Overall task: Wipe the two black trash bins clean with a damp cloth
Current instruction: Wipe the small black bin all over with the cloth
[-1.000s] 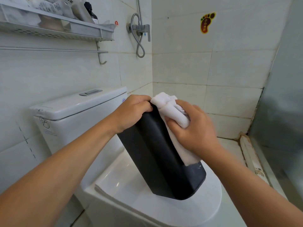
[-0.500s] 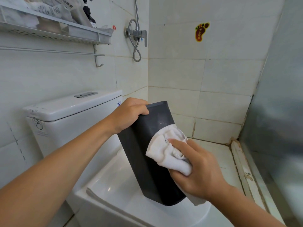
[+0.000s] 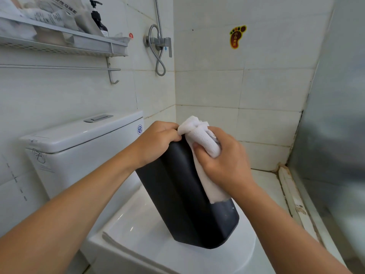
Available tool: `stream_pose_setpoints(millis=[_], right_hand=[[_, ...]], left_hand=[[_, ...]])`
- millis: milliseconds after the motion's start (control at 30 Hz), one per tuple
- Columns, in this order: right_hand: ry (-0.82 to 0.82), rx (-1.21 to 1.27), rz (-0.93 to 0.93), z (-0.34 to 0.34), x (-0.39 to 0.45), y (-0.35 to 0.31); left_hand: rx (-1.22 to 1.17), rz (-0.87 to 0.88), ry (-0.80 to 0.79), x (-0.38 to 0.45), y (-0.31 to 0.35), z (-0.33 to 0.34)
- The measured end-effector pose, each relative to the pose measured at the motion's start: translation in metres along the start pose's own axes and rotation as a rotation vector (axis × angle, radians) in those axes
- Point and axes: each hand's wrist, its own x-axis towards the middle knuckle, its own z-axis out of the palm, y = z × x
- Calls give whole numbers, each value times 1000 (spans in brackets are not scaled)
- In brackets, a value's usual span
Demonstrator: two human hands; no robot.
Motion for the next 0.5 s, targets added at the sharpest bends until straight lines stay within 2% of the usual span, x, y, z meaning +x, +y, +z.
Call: stream_pose_setpoints(millis=[100, 167, 233, 267, 400, 467, 500], right_hand=[[41, -48, -112, -4, -19, -7], [5, -77, -305, -6, -38, -11], [-47, -93, -399, -7, -45, -9], [-48, -94, -366, -8, -41, -6], [-8, -31, -4, -8, -10, 12], [28, -28, 34, -6, -10, 11], [38, -58, -19, -6, -16, 6]], left_hand=[[-19, 20, -14, 1, 2, 2], [-45, 30, -17, 2, 4, 2], [-72, 34, -9, 2, 4, 1], [-73, 43, -5, 1, 3, 1], [-42, 42, -17, -3, 2, 0], [-27, 28, -14, -1, 2, -1], [-21, 28, -15, -1, 4, -1]])
